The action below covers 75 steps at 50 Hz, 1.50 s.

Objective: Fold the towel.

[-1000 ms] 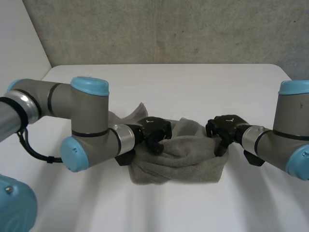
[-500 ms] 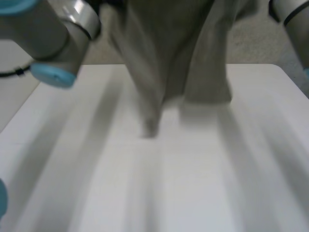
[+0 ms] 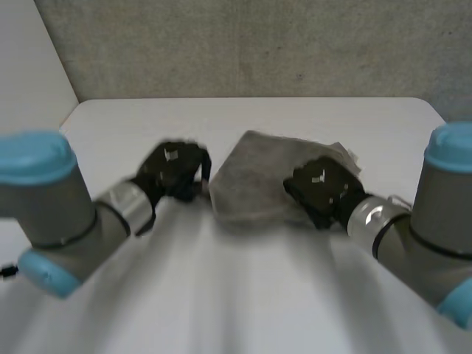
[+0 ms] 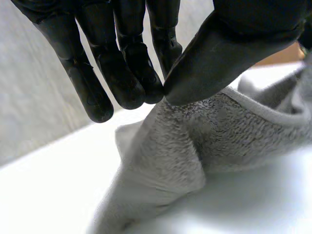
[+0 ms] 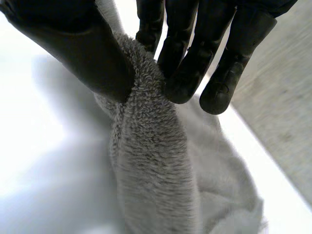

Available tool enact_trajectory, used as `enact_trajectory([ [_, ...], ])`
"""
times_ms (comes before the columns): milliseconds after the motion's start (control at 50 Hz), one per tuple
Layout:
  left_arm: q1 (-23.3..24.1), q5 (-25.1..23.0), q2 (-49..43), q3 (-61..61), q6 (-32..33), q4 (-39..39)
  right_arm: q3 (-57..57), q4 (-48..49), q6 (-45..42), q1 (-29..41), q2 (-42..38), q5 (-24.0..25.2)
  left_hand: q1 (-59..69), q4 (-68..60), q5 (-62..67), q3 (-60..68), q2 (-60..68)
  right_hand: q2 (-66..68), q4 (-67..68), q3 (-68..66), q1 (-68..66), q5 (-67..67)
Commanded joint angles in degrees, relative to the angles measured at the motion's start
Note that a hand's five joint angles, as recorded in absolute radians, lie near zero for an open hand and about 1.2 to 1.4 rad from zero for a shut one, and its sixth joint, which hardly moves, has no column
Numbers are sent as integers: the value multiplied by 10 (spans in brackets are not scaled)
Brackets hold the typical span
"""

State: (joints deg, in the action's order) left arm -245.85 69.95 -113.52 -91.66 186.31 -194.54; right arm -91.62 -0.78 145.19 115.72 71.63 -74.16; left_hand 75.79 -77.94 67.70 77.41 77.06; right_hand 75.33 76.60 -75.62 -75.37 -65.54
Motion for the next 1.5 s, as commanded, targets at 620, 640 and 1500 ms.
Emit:
enact_trajectory([
  [620, 12, -2, -86, -41, -48, -85, -139, 31, 10, -100, 98, 9, -299, 321, -318, -315, -312, 47, 34, -44, -46, -45],
  [640, 12, -2, -86, -43, -49, -85, -140, 32, 10, -101, 98, 9, -299, 321, -318, -315, -312, 47, 34, -44, -46, -45],
  [1500, 12, -2, -161, -3, -43, -45, -124, 39, 95, -197, 81, 31, -175, 197, -195, -192, -188, 47, 34, -44, -46, -45],
])
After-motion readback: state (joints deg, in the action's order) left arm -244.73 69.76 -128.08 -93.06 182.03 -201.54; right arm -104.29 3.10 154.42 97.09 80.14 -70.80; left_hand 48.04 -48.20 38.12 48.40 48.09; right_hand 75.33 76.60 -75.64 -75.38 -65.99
